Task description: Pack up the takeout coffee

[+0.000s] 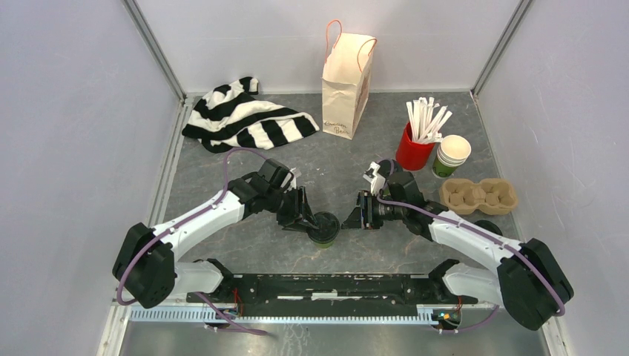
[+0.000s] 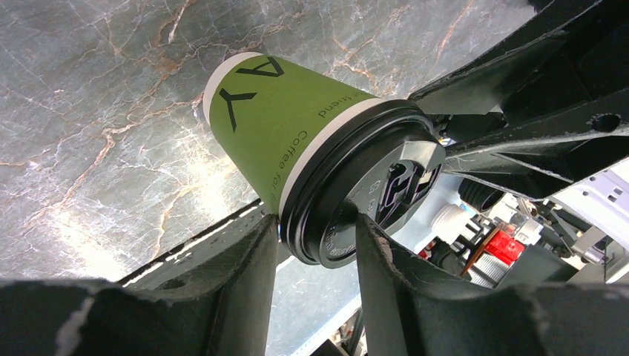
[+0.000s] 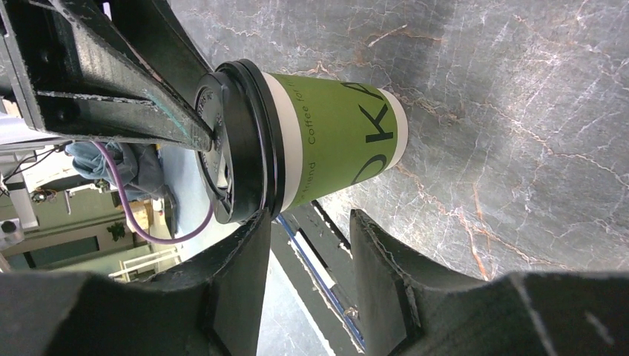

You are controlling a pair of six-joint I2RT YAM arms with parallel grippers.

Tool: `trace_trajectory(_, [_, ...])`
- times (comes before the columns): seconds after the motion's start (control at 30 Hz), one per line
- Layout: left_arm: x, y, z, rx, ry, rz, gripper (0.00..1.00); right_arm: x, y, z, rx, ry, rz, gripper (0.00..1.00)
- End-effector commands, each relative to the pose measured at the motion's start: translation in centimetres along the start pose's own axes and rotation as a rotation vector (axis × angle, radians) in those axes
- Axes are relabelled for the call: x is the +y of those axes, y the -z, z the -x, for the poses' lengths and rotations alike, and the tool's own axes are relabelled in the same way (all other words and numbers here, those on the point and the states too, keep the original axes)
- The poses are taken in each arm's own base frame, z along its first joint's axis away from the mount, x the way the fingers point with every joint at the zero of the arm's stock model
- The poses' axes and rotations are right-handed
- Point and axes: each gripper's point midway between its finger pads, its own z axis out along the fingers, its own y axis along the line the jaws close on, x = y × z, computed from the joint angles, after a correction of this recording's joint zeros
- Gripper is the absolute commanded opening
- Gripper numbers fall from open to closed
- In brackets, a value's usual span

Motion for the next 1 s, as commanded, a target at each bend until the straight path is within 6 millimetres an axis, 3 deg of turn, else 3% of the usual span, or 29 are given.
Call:
trace_trajectory(0.0, [0.3,0.1,0.0,0.01,-0.067,0.003,0.49,2.1,-0.1,2.2,-0.044,0.033,0.065,0.5])
trace_trajectory(0.2, [-0.1,0.9,0.4,-0.019,-0.097,0.012,0.57,1.9,-0.2,2.0,-0.036,0.027,0.061,0.5])
trace_trajectory(0.27, [-0.6,2.0,1.0,-0.063,-0.111,0.022,0.67,1.9,-0.2,2.0,-0.04,0.027,0.056,0.5])
trace_trajectory(0.3, [-0.6,2.6,1.1,-0.08,-0.112,0.038,0.8,1.9,-0.1,2.1,-0.043,0.028,0.055,0.5])
trace_trajectory(0.4, [-0.8,4.4,1.4,-0.135,-0.123,0.064,0.9,1.9,-0.1,2.0,-0.041,0.029,0.053,0.51])
trace_trajectory(0.57, [-0.2,6.0,1.2,-0.188,-0.097,0.075,0.84,1.8,-0.1,1.9,-0.039,0.025,0.051,0.51])
trace_trajectory(0.73, [1.2,4.7,0.4,-0.11,-0.025,0.025,0.54,2.0,-0.2,2.0,-0.036,0.024,0.06,0.51])
trace_trajectory(0.97, [1.2,3.4,0.1,-0.045,0.01,-0.033,0.48,2.0,-0.2,2.0,-0.032,0.026,0.061,0.5])
